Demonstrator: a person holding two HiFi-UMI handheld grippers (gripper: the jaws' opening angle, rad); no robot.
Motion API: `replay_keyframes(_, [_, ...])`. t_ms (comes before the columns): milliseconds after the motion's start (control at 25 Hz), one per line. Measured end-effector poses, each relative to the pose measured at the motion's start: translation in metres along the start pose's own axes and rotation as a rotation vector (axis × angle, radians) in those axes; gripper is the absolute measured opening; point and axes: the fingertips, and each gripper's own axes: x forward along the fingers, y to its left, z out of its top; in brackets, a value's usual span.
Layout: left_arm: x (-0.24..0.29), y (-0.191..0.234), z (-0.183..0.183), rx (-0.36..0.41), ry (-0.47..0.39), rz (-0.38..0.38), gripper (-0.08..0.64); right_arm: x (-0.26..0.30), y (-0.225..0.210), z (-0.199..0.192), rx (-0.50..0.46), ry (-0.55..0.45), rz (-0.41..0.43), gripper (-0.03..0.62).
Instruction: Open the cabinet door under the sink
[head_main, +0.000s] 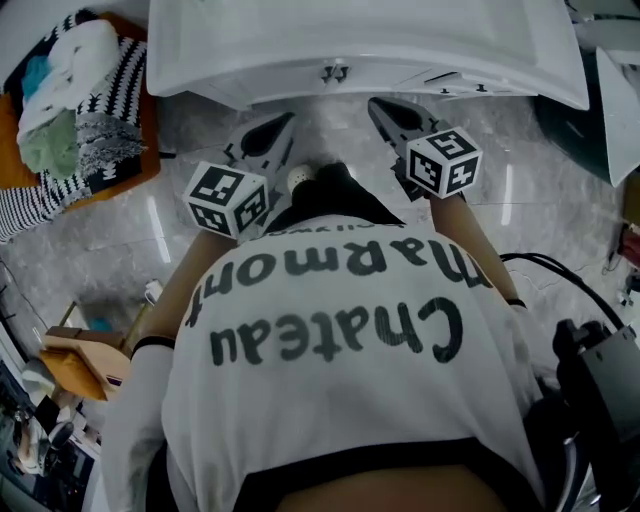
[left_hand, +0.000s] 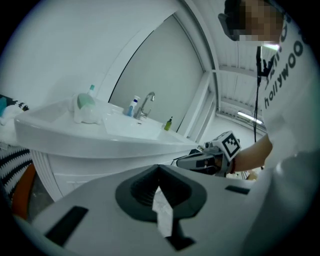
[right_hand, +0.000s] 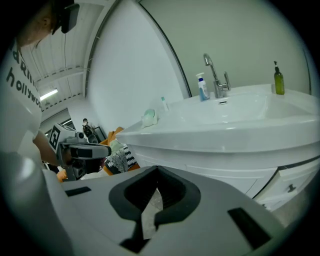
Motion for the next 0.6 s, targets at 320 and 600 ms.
replay_keyframes(320, [0.048, 0.021, -0.040, -0.100, 0.075, 0.064, 0.009, 0.044, -0.028, -0.034, 0.000, 0.058, 0.069, 0.008])
replay_keyframes(600, [0.090, 0.035, -0.093, -0.093, 0.223, 0.094, 0.009, 0.075, -0.056, -0.065, 0.173, 0.049, 0.105, 0.009])
